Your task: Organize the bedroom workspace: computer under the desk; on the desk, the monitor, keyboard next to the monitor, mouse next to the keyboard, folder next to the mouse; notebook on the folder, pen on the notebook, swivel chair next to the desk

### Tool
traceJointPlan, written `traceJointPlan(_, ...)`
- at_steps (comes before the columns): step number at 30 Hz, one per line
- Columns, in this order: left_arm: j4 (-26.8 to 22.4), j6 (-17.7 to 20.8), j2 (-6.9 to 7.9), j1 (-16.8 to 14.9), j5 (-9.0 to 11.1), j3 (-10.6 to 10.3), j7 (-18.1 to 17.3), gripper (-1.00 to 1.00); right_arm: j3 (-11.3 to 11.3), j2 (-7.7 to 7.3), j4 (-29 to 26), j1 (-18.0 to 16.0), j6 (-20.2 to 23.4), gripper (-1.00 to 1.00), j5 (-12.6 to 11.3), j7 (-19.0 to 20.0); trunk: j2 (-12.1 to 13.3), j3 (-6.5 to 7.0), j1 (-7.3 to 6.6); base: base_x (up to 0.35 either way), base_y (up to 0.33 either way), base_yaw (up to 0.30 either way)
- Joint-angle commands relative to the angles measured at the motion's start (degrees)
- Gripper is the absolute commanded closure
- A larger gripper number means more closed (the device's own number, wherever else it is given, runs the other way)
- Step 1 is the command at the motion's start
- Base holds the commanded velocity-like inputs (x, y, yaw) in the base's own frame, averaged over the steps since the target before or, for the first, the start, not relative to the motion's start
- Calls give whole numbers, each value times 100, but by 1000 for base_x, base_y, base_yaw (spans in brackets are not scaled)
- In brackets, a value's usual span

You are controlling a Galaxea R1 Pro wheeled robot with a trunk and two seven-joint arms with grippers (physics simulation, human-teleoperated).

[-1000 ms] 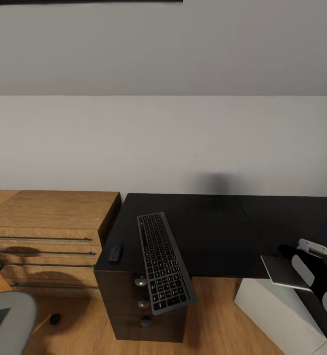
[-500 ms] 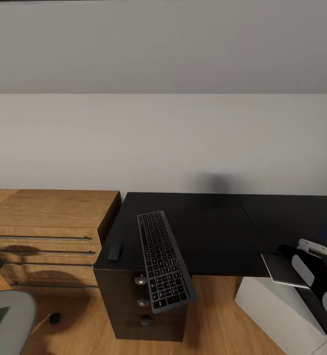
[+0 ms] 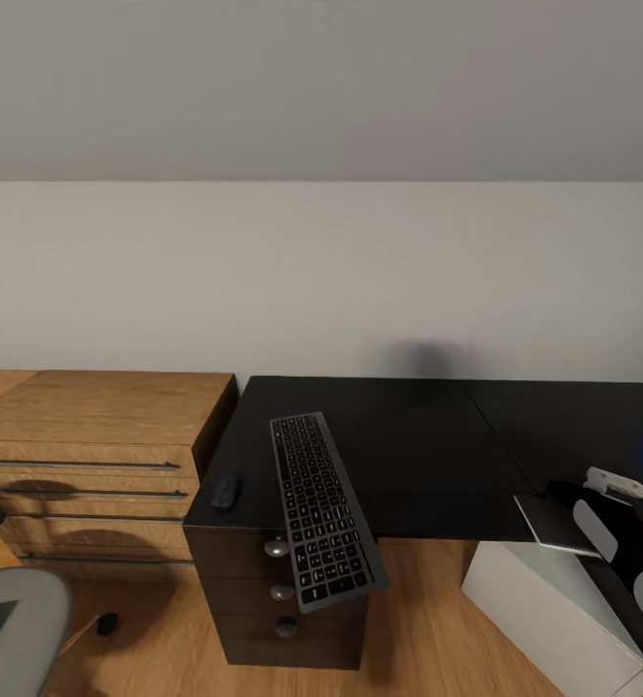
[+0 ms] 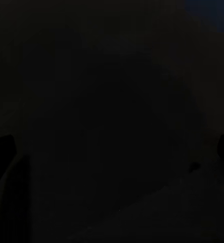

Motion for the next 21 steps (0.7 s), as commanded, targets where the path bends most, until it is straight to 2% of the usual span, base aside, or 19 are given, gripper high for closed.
traceJointPlan(1,2,-36,4,-6,59,-44,30,-100,31,-6,18,3,22,-100,-120,-42,-2,-7,0,0,0,0)
traceJointPlan(8,4,-42,25,-6,52,-32,30,-100,36,-6,18,2,19,-100,-120,-42,-2,-7,0,-8,0,0)
traceJointPlan(16,9,-43,26,-6,51,-31,30,-100,39,-6,18,2,15,-100,-117,-42,-2,-7,0,-197,0,0)
traceJointPlan(21,8,-43,26,-6,51,-31,30,-100,40,-6,18,2,15,-100,-113,-44,-2,-7,0,-80,0,0)
